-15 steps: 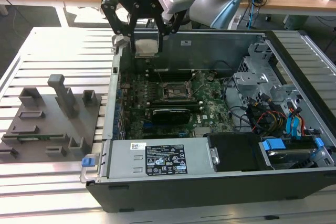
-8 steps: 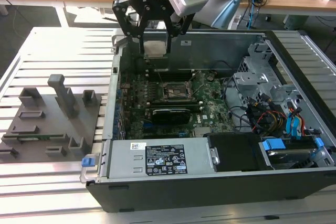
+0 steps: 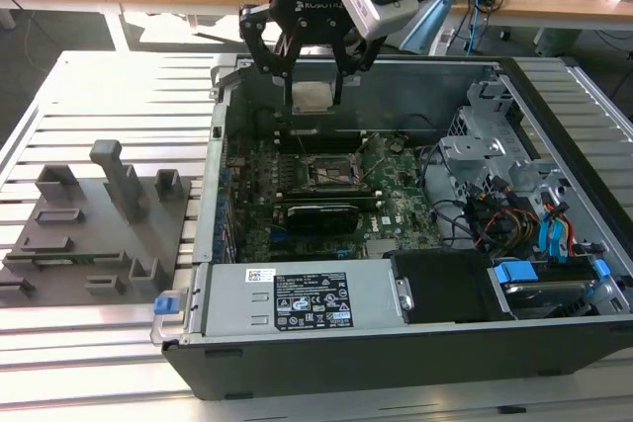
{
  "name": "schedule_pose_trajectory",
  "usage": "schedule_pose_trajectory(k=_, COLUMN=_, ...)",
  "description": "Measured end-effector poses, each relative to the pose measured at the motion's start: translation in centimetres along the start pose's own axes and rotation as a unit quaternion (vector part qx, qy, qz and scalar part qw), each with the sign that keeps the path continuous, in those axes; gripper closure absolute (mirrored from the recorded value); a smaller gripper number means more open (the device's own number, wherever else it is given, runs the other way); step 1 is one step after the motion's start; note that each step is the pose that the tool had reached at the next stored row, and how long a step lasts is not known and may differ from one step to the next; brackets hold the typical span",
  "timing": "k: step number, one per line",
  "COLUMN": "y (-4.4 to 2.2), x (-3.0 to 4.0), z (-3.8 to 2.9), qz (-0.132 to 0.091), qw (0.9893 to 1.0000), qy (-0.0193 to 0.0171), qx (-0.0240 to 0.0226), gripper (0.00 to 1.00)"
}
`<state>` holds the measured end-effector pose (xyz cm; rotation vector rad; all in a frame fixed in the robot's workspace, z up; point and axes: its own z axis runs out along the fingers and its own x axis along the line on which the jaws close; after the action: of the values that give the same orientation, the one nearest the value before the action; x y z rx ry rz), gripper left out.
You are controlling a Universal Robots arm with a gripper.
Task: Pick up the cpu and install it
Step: 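Pick up the cpu and move it towards the insertion slot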
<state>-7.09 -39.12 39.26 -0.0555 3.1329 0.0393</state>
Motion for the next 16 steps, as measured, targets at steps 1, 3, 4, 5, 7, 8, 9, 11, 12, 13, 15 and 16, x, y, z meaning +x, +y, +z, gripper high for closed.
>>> schedule_pose_trajectory(k=1, y=0.02, x=-0.22, z=0.09, qz=0.0, qw=1.0, qy=0.0, qx=0.0003, gripper=0.45)
schedule_pose_trajectory(k=3, y=0.08, x=-0.84, z=0.36, qz=0.0, qw=1.0, qy=0.0001, qx=0.0009, gripper=0.45)
schedule_pose_trajectory(k=4, y=0.1, x=-1.01, z=0.43, qz=0.0, qw=1.0, qy=0.0001, qx=0.0011, gripper=0.45)
schedule_pose_trajectory(k=5, y=0.12, x=-1.3, z=0.56, qz=0.0, qw=1.0, qy=0.0001, qx=0.0015, gripper=0.45)
schedule_pose_trajectory(k=7, y=0.15, x=-1.73, z=0.76, qz=0.0, qw=1.0, qy=0.0001, qx=0.0017, gripper=0.45)
schedule_pose_trajectory(k=8, y=0.16, x=-1.92, z=0.84, qz=0.0, qw=1.0, qy=0.0001, qx=0.0018, gripper=0.45)
schedule_pose_trajectory(k=9, y=0.17, x=-2.18, z=0.94, qz=0.0, qw=1.0, qy=0.0001, qx=0.002, gripper=0.45)
schedule_pose_trajectory(k=11, y=0.32, x=-4.19, z=1.63, qz=0.0, qw=1.0, qy=0.0001, qx=0.0031, gripper=0.45)
schedule_pose_trajectory(k=12, y=0.37, x=-5.08, z=1.95, qz=0.0, qw=1.0, qy=0.0001, qx=0.0035, gripper=0.45)
schedule_pose_trajectory(k=13, y=0.38, x=-5.3, z=2.04, qz=0.0, qw=1.0, qy=0.0001, qx=0.0036, gripper=0.45)
schedule_pose_trajectory(k=15, y=0.43, x=-5.91, z=2.27, qz=0.0, qw=1.0, qy=0.0002, qx=0.004, gripper=0.45)
schedule_pose_trajectory(k=16, y=0.46, x=-6.15, z=2.35, qz=0.0, qw=1.0, qy=0.0002, qx=0.0043, gripper=0.45)
